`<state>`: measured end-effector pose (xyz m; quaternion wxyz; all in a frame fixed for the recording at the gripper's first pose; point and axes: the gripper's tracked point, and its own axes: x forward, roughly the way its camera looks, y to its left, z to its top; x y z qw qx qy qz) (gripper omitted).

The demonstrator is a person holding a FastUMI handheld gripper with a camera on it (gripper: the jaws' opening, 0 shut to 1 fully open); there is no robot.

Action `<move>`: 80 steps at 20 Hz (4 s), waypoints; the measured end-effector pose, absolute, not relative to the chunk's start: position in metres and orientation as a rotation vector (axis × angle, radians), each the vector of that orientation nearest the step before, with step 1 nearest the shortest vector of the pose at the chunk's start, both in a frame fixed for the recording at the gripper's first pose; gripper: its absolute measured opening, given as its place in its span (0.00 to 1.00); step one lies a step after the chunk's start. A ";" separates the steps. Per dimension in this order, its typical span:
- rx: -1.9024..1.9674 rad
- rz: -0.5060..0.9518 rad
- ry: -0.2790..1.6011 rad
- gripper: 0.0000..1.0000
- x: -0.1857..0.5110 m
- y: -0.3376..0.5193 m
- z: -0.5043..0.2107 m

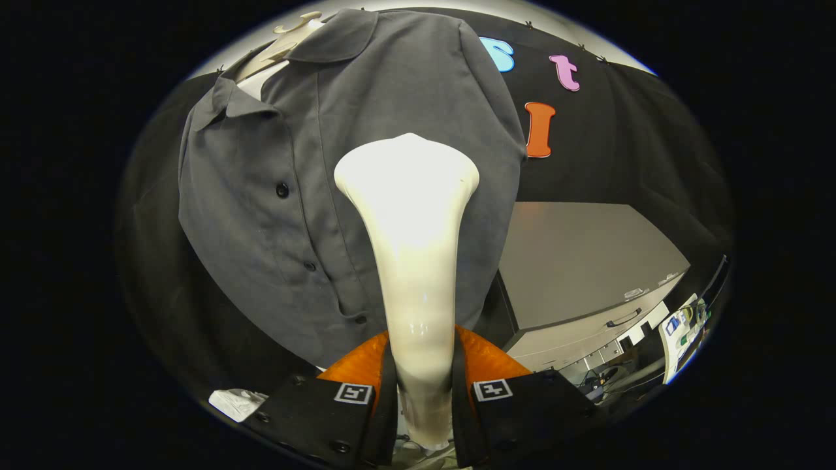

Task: Iron the clothes twice with a garment steamer, once on the left side and once on the right side.

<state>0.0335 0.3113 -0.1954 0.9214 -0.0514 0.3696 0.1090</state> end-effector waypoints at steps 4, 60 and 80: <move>-0.121 0.228 0.796 0.42 0.025 0.306 -0.216; -0.134 0.218 0.946 0.43 -0.035 0.289 -0.308; -0.145 0.347 0.688 0.43 -0.001 0.404 -0.156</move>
